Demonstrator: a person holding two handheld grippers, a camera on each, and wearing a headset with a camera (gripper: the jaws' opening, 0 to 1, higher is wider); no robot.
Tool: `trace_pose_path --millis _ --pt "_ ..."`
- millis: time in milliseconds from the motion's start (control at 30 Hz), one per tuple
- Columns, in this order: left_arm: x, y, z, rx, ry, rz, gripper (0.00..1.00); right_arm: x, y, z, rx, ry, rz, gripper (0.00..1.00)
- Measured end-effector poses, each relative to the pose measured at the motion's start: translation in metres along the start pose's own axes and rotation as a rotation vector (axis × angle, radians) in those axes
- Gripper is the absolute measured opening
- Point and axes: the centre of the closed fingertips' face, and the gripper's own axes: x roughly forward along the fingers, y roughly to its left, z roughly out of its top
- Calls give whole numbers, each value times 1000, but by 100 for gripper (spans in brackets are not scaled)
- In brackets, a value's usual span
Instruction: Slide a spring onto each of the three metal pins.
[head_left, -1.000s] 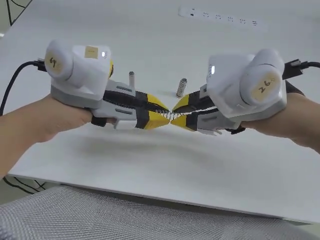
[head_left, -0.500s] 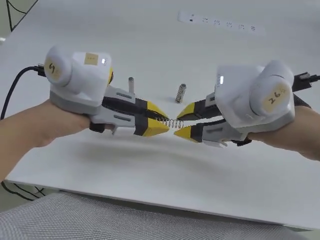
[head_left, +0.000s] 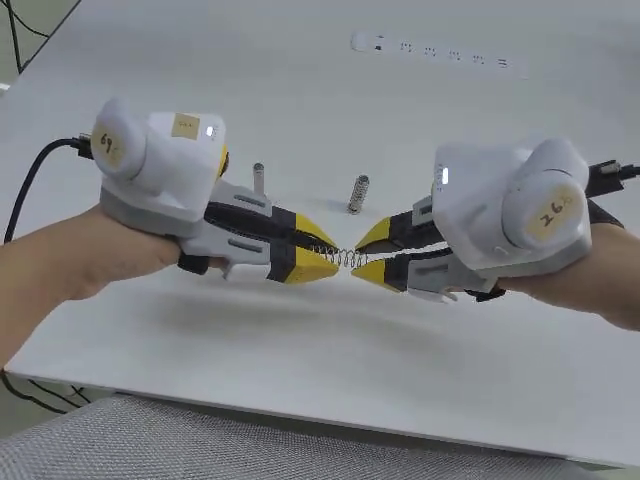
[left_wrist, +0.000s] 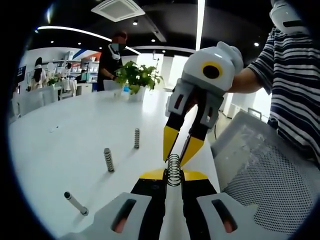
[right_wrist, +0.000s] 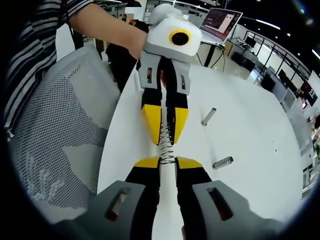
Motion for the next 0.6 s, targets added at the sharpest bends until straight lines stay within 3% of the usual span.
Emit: trace_pose_path --millis 600 --pt "-2 1 -10 -1 31 12 8 -8 0 17 -180 -17 -31 12"
